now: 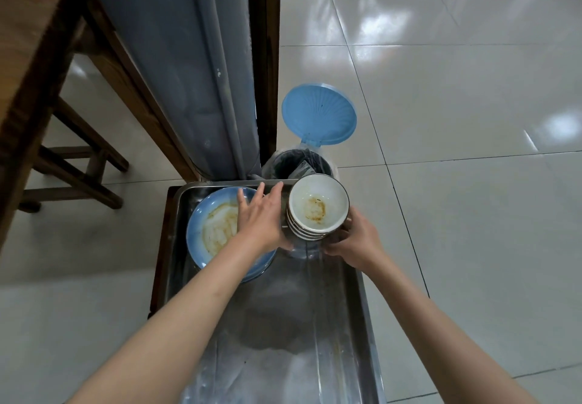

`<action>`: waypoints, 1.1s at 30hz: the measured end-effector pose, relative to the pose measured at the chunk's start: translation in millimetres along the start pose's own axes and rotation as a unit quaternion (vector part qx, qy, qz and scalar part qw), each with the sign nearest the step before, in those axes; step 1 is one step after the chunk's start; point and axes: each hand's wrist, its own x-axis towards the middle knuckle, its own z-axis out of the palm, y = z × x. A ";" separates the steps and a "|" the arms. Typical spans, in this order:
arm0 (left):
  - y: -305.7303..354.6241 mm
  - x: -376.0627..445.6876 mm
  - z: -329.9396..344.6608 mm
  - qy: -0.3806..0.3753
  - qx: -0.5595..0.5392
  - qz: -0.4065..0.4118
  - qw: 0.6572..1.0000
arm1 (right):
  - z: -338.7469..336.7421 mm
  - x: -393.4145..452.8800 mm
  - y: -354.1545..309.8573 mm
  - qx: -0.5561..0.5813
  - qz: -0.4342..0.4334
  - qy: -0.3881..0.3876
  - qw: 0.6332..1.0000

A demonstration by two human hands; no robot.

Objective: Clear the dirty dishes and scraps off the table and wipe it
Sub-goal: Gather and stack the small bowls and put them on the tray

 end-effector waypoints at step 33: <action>-21.1 -390.0 -246.2 0.107 -0.173 -0.097 0.974 | -49.4 -304.1 -253.9 -0.255 -0.251 -0.161 0.920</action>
